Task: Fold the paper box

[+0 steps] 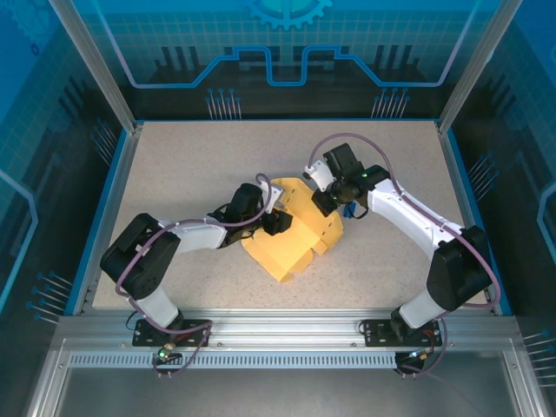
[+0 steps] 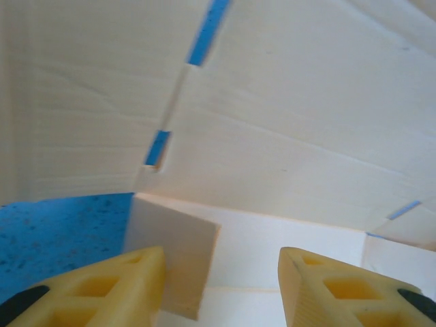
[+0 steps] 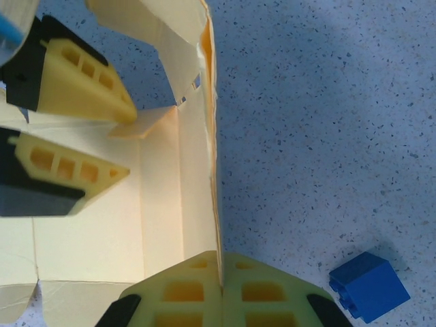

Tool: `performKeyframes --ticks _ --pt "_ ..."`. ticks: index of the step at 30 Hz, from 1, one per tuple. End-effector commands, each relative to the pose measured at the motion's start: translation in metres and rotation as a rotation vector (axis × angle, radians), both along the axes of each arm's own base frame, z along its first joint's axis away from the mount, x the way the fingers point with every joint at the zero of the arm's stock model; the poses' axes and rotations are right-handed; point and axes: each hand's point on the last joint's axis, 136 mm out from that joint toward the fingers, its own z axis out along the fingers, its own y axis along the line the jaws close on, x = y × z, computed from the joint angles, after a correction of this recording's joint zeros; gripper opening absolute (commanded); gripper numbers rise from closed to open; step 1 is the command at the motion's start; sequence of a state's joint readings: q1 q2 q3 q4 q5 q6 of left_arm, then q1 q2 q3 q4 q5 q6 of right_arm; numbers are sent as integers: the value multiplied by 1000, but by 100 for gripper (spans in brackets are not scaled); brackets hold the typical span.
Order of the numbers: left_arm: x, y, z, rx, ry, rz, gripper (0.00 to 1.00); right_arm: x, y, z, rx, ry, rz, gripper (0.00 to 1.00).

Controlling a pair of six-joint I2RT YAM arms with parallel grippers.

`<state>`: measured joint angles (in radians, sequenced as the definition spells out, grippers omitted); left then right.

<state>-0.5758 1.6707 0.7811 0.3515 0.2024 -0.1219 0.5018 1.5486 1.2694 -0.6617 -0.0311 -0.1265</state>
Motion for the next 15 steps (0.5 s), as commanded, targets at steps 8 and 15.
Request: performKeyframes --ticks 8,15 --pt "-10 -19 -3 -61 -10 -56 52 -2 3 0 64 15 -20 1" --pt "-9 -17 -2 -44 -29 -55 54 -3 -1 2 67 3 -27 1"
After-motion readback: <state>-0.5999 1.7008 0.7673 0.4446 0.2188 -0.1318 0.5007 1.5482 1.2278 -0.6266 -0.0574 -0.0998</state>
